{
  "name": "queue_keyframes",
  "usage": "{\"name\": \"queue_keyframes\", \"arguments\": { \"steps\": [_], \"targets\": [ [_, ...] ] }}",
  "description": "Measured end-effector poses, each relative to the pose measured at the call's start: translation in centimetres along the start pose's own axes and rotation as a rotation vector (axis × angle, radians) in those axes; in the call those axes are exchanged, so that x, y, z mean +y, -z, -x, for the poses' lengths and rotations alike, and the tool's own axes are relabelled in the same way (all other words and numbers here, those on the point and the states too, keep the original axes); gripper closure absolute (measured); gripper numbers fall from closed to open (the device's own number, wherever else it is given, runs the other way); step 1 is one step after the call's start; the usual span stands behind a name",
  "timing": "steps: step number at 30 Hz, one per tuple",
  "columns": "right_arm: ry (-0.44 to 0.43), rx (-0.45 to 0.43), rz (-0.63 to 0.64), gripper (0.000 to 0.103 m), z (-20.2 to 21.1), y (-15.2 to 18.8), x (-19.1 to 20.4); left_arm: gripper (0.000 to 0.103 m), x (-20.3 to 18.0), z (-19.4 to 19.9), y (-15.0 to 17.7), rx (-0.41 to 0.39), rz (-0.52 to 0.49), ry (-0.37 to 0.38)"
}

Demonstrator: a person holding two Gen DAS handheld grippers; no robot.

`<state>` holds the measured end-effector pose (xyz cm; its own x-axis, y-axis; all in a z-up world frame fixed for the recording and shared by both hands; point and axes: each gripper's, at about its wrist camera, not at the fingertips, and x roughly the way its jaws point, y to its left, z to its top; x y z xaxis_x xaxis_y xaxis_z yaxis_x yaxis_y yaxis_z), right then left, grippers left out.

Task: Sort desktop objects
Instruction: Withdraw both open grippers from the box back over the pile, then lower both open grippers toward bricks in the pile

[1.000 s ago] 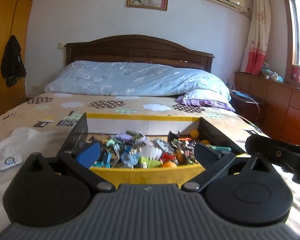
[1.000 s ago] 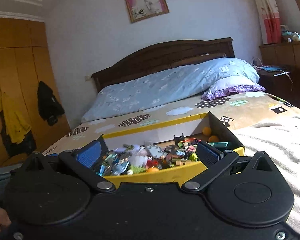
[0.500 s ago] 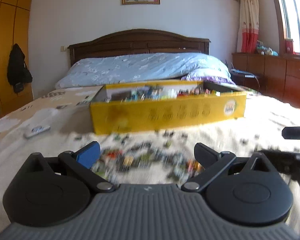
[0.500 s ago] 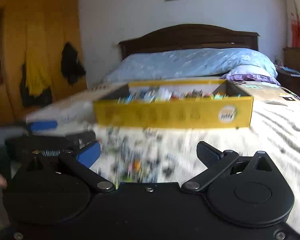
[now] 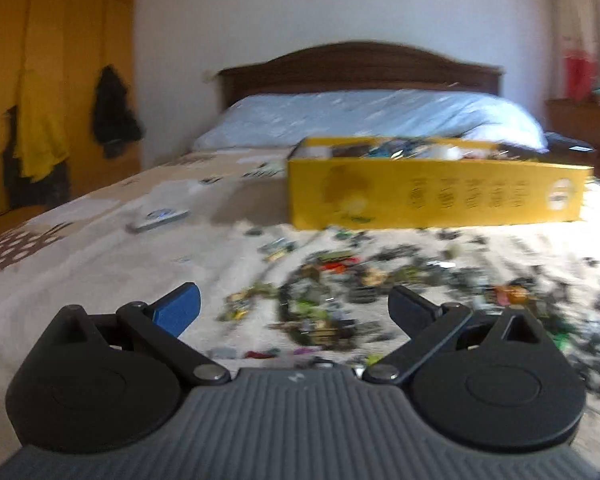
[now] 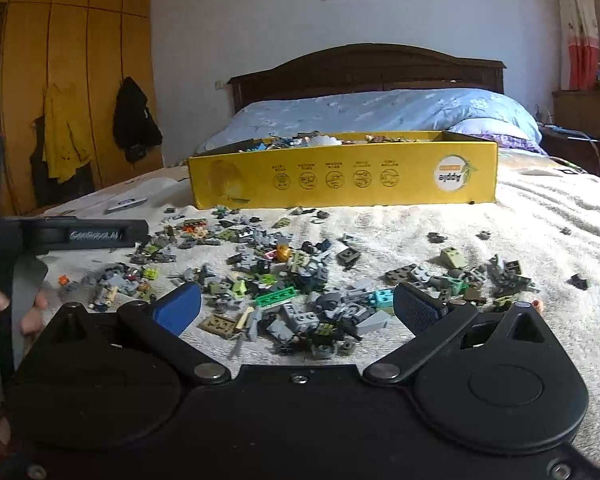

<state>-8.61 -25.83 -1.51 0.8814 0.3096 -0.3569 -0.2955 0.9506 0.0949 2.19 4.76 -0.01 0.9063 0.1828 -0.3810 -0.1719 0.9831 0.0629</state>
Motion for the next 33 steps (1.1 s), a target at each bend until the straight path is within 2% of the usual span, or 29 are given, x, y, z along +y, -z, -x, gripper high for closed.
{"name": "queue_keyframes", "arguments": {
  "steps": [5, 8, 12, 14, 16, 19, 23, 26, 30, 31, 33],
  "targets": [
    [0.016, -0.012, -0.027, 0.0, 0.2, -0.4, -1.0, 0.0, 1.4, 0.2, 1.2, 0.072, -0.008, -0.023],
    [0.034, -0.015, -0.05, 0.0, 0.2, -0.3, -1.7, 0.0, 2.4, 1.2, 2.7, 0.102, -0.042, -0.046],
    [0.026, -0.003, -0.09, 0.0, 0.2, -0.1, -2.5, 0.0, 3.4, 1.9, 4.0, 0.123, -0.027, -0.044],
    [0.028, 0.004, -0.097, 0.0, 0.1, 0.2, -2.6, 0.0, 3.2, 1.8, 4.0, 0.153, -0.062, -0.031],
    [0.031, 0.01, -0.094, 0.0, 0.1, 0.4, -2.6, 0.0, 2.7, 2.3, 4.0, 0.138, -0.104, -0.02],
    [0.029, 0.016, -0.083, 0.0, 0.4, 0.8, -2.3, 0.0, 2.1, 3.9, 4.2, 0.074, -0.145, 0.025],
    [0.023, 0.021, -0.072, 0.0, 0.4, 1.3, -1.6, 0.0, 0.4, 4.8, 4.0, 0.028, -0.182, 0.091],
    [0.015, 0.028, -0.055, 0.0, 0.3, 1.6, -0.9, 0.0, -1.3, 4.7, 3.6, 0.029, -0.174, 0.141],
    [0.008, 0.031, -0.027, 0.0, 0.4, 1.7, -0.5, 0.0, -3.7, 4.8, 3.2, 0.045, -0.145, 0.263],
    [0.007, 0.028, -0.024, 0.003, 0.5, 1.7, -0.5, 0.0, -4.3, 4.9, 3.3, 0.049, -0.142, 0.283],
    [0.009, 0.016, -0.024, 0.014, 0.8, 1.7, -0.7, 0.0, -5.5, 5.0, 3.5, 0.062, -0.141, 0.32]
  ]
}}
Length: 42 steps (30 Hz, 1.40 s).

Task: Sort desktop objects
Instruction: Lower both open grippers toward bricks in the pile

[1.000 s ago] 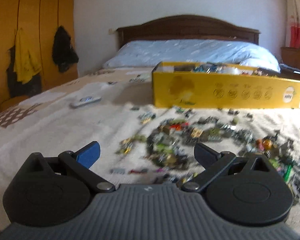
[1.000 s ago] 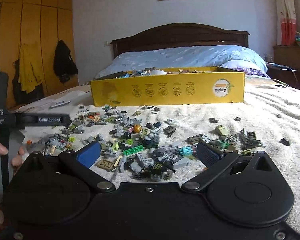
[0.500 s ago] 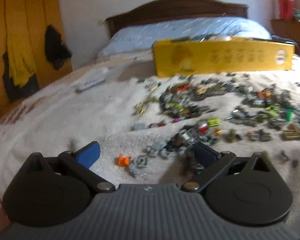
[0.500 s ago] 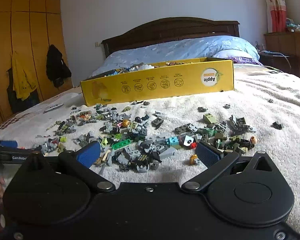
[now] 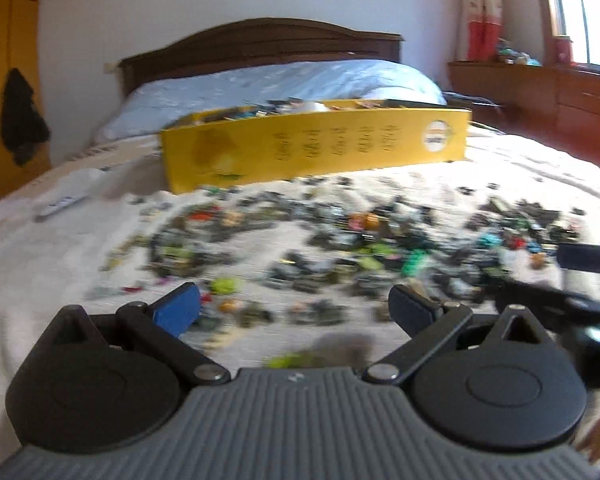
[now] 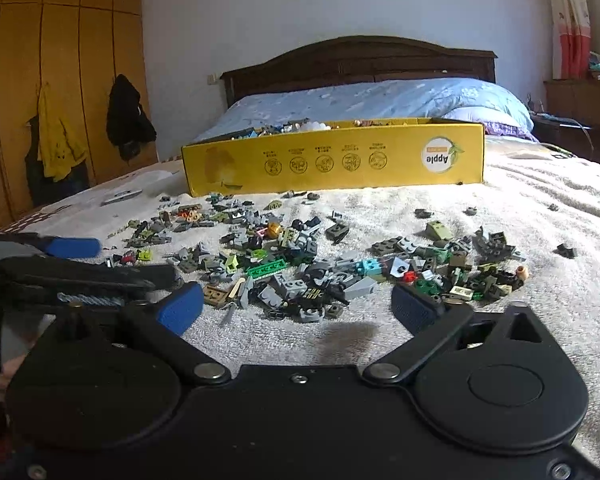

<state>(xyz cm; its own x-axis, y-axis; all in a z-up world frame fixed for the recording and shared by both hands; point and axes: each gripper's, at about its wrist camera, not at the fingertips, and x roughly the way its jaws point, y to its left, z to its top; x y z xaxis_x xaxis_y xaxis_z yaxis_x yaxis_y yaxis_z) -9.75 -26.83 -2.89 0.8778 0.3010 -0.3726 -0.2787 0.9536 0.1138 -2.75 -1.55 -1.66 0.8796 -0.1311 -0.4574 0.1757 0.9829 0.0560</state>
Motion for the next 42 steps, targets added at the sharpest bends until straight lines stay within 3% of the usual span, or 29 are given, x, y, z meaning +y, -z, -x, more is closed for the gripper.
{"name": "queue_keyframes", "arguments": {
  "steps": [2, 3, 4, 8, 9, 16, 19, 28, 31, 34, 42],
  "targets": [
    [0.01, -0.003, -0.009, 0.039, 0.2, 0.0, -0.4, 0.003, -1.0, -0.2, 0.2, 0.012, 0.0, 0.052],
    [0.016, -0.003, -0.014, 0.043, 0.4, 0.0, -0.6, 0.009, -1.6, -0.3, 0.4, 0.019, -0.002, 0.078],
    [0.022, -0.002, -0.021, 0.046, 0.5, 0.0, -1.0, 0.012, -2.0, -0.3, 0.5, 0.022, -0.006, 0.094],
    [0.028, -0.024, -0.051, 0.045, 1.9, 0.2, -2.5, 0.055, -3.4, -0.5, 1.0, 0.025, -0.047, 0.105],
    [0.028, -0.024, -0.058, 0.044, 2.0, 0.4, -2.8, 0.061, -3.5, -0.5, 1.0, 0.028, -0.047, 0.108],
    [0.01, -0.016, -0.092, 0.037, 2.2, 1.9, -3.5, 0.057, -3.1, -1.5, 0.7, 0.029, -0.061, 0.069],
    [0.006, -0.021, -0.08, 0.036, 2.3, 1.9, -3.2, 0.068, -3.4, -1.9, 0.4, 0.033, -0.062, 0.075],
    [0.004, -0.02, -0.087, 0.034, 2.3, 2.1, -3.4, 0.068, -4.6, -0.9, 0.2, 0.022, -0.064, 0.131],
    [0.008, -0.018, -0.078, 0.034, 2.3, 2.1, -3.3, 0.064, -4.7, -0.8, 0.5, 0.024, -0.067, 0.127],
    [0.012, -0.016, -0.067, 0.034, 2.3, 2.2, -3.2, 0.049, -3.9, -0.6, 0.8, 0.026, -0.038, 0.112],
    [0.016, -0.011, -0.063, 0.033, 2.2, 2.3, -3.1, 0.048, -1.8, -0.4, 0.7, 0.025, 0.014, 0.055]
  ]
}}
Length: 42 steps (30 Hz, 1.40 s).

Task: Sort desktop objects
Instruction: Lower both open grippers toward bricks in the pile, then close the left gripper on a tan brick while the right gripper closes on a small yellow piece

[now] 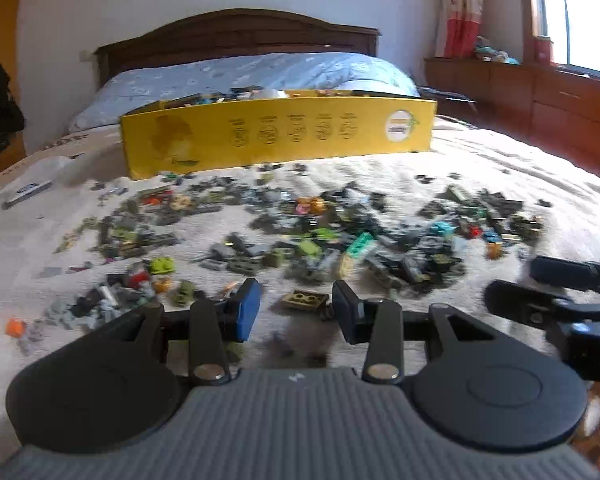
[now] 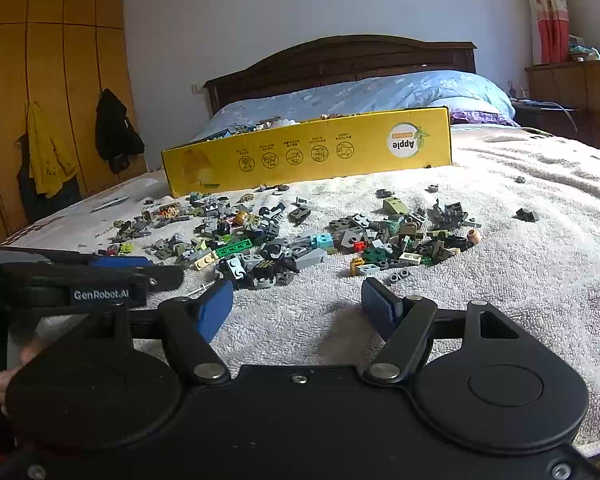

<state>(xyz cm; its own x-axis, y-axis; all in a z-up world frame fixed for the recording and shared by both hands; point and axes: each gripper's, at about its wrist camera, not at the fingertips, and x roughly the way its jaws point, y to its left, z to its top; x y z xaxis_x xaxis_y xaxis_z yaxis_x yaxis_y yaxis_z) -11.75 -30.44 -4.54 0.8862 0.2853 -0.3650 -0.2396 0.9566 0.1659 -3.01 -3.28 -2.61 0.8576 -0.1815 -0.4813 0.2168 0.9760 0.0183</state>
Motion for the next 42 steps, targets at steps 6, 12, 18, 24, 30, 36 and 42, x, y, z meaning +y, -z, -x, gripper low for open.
{"name": "queue_keyframes", "arguments": {
  "steps": [6, 12, 18, 24, 30, 36, 42],
  "targets": [
    [0.004, 0.004, 0.01, 0.033, 0.1, 0.0, 0.2, 0.047, -0.5, -0.2, 0.0, -0.001, -0.04, 0.051],
    [0.003, 0.004, 0.01, 0.033, 0.3, -0.1, 0.2, 0.048, -1.5, -0.9, 0.1, 0.009, -0.077, 0.057],
    [0.014, 0.007, 0.003, 0.033, -0.2, -0.2, 0.2, 0.077, -1.0, -0.8, -0.3, 0.033, -0.03, 0.045],
    [0.007, 0.004, 0.01, 0.034, -0.2, -0.3, 0.3, 0.077, -1.2, -0.4, -0.9, 0.022, -0.01, 0.034],
    [0.043, 0.01, 0.038, 0.067, -1.0, -0.8, -0.3, 0.077, -2.0, 0.3, -1.6, -0.017, -0.054, 0.036],
    [0.076, 0.04, 0.065, 0.065, -2.4, -2.0, -1.7, 0.077, -2.4, 0.0, -1.8, -0.004, -0.04, 0.049],
    [-0.023, 0.081, 0.033, 0.061, -3.4, -2.3, -3.3, 0.077, -2.3, 0.1, -1.7, -0.006, -0.05, 0.041]
  ]
}}
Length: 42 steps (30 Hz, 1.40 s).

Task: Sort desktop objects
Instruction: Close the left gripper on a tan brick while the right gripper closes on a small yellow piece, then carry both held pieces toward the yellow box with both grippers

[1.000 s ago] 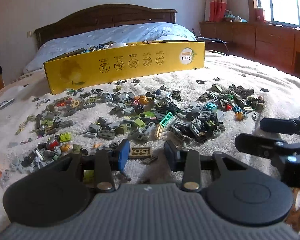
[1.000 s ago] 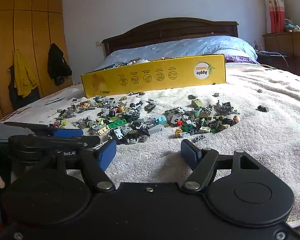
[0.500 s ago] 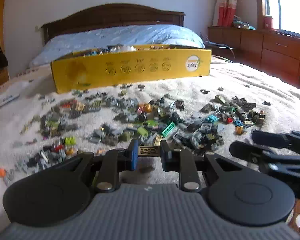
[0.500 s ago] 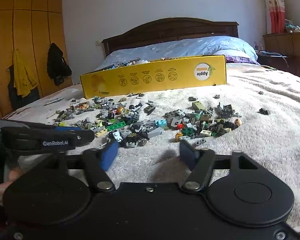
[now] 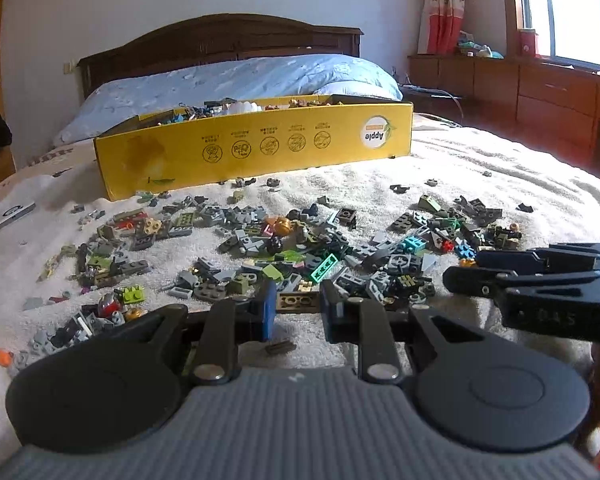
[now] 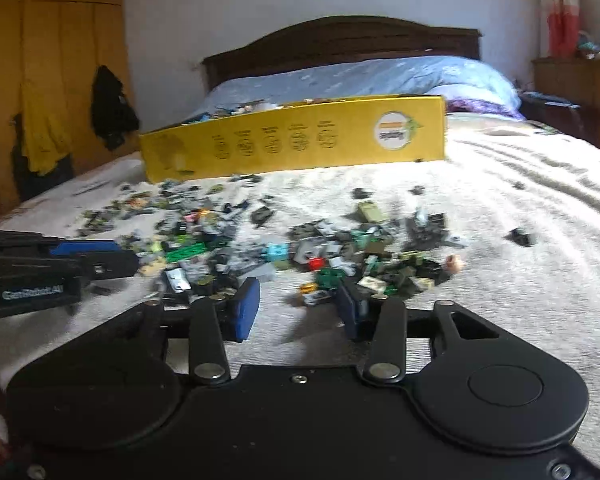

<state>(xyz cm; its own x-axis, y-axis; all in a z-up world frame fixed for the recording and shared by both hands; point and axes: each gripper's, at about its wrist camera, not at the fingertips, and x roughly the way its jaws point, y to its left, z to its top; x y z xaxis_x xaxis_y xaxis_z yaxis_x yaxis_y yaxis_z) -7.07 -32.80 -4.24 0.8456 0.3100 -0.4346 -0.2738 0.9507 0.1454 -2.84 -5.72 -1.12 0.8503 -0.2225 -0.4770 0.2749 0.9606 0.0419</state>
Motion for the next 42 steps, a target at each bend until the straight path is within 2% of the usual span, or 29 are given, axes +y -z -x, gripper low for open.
{"name": "queue_keyframes", "arguments": {
  "steps": [4, 8, 10, 17, 18, 19, 20, 22, 28, 35, 42],
  "targets": [
    [-0.147, -0.015, 0.018, 0.063, 0.8, 0.0, 0.7, 0.077, 0.2, 0.1, -0.3, -0.003, -0.02, -0.012],
    [-0.074, -0.023, 0.113, 0.062, 1.4, -0.2, 2.0, 0.077, 0.2, -0.1, -0.7, -0.005, -0.01, -0.014],
    [-0.058, 0.01, 0.139, 0.062, 0.9, -0.3, 2.1, 0.077, 0.1, -0.2, -0.7, 0.002, 0.001, -0.007],
    [-0.079, 0.05, 0.142, 0.063, -0.6, -0.3, 1.5, 0.077, -0.4, 0.2, -0.7, 0.004, -0.01, 0.014],
    [-0.082, 0.054, 0.143, 0.065, -0.9, -0.3, 1.4, 0.077, -0.4, 0.2, -0.7, 0.002, -0.008, 0.014],
    [-0.085, 0.058, 0.144, 0.073, -1.1, -0.2, 1.3, 0.077, -0.4, 0.2, -0.7, 0.0, -0.006, 0.014],
    [-0.082, 0.06, 0.142, 0.086, -1.2, -0.1, 1.1, 0.077, -0.3, 0.2, -0.7, -0.001, -0.004, 0.015],
    [-0.074, 0.057, 0.128, 0.091, -1.1, -0.2, 1.1, 0.077, -0.3, 0.2, -0.7, -0.003, -0.002, 0.018],
    [-0.031, 0.01, 0.089, 0.091, 0.1, -0.5, 0.9, 0.077, -0.1, 0.5, -0.7, -0.032, -0.029, 0.015],
    [-0.042, -0.021, 0.101, 0.091, 1.0, -1.9, 1.6, 0.077, 0.4, 0.9, -1.5, -0.074, -0.017, 0.01],
    [-0.078, -0.006, 0.121, 0.091, -0.9, -4.0, 2.7, 0.077, 1.8, 0.2, -3.2, -0.121, -0.003, 0.002]
  ]
}}
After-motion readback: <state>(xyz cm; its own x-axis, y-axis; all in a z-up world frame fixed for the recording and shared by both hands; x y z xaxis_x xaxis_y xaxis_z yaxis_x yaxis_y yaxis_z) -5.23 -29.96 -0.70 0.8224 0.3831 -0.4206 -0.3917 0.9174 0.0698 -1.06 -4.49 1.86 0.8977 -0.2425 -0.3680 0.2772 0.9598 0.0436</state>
